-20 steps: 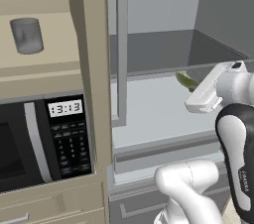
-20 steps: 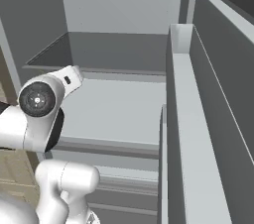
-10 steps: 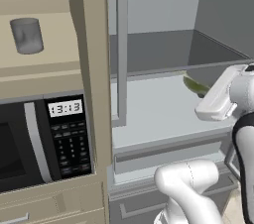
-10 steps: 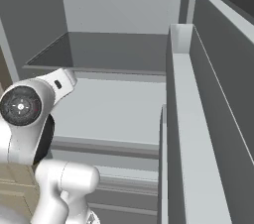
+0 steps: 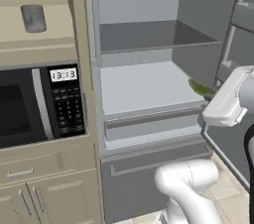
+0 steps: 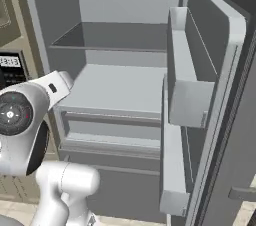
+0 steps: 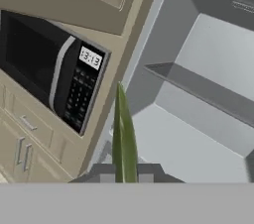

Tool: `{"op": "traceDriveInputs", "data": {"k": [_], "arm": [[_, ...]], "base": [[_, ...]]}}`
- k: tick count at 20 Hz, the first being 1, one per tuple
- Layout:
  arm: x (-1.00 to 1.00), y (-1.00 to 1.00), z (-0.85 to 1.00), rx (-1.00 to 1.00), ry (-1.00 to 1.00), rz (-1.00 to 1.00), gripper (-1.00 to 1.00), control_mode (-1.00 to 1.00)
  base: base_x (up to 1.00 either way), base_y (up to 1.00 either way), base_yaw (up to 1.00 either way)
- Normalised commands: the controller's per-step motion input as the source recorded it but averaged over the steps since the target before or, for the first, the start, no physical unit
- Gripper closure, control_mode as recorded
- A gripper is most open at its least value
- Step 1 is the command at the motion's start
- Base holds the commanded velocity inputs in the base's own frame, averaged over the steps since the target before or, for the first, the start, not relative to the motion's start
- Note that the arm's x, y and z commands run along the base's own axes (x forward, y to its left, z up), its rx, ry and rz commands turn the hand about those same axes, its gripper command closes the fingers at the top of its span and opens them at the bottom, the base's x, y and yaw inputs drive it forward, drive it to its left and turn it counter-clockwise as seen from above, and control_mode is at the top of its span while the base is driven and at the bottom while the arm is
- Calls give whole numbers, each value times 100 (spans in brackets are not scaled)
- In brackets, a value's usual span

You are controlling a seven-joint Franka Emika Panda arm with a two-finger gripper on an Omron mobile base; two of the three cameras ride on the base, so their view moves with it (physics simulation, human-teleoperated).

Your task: There is a bowl on the dining counter. Grab a lemon wedge from the fridge and place it in the bowl. Then get the liquor bottle and glass cup from the cabinet and place them next to the bowl.

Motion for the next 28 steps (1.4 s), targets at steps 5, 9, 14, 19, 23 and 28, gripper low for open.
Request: {"op": "traceDriveInputs", "data": {"k": [5,9,14,19,23,28], "arm": [[0,0,0,0,0,0,100,100],[0,0,0,0,0,0,100,100],[0,0,0,0,0,0,100,100],[0,0,0,0,0,0,100,100],[0,0,0,0,0,0,100,100],[0,0,0,0,0,0,100,100]], "base": [[-100,13,8],[-100,0,17],[-100,0,27],[-95,-10,36],[-98,-26,40],[-100,-9,39]]}}
